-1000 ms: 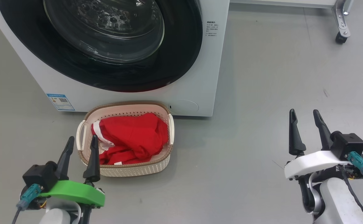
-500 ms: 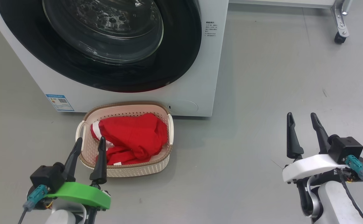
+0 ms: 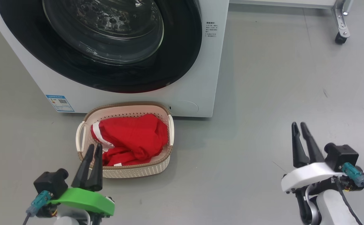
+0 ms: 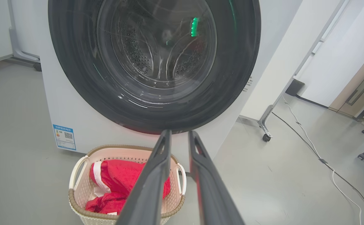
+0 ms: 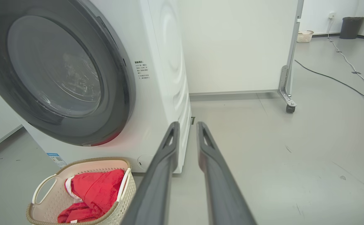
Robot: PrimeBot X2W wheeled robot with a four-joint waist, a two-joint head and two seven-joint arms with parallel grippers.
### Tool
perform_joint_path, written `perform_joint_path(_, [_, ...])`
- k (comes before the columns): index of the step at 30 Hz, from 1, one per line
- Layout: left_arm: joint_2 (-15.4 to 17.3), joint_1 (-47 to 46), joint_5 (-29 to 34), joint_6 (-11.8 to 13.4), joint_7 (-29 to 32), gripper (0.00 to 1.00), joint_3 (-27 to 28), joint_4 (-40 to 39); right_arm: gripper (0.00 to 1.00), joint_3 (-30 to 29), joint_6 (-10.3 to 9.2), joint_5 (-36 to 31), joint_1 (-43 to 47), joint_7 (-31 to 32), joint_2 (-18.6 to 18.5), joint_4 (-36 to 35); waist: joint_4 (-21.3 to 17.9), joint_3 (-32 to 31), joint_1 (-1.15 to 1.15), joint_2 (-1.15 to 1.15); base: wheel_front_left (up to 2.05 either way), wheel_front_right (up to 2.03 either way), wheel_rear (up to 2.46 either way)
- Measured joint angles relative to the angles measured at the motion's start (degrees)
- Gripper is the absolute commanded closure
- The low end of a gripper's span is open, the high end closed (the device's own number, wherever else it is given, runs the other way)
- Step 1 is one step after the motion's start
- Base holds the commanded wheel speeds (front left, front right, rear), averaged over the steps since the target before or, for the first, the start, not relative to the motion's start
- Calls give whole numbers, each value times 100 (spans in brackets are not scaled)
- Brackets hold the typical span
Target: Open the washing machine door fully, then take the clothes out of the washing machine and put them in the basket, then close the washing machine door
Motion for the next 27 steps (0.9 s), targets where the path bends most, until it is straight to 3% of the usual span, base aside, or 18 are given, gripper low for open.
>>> perform_joint_path(8, [-49, 158, -187, 0, 21, 100, -24, 132, 100, -41, 1, 188, 216, 62, 70, 175, -7, -16, 0, 0, 0, 0, 0])
perform_joint_path(27, [-87, 159, -1469, 0, 411, 100, 280, 81, 100, -390, 58, 1699, 215, 515, 118, 190, -53, -123, 0, 0, 0, 0, 0])
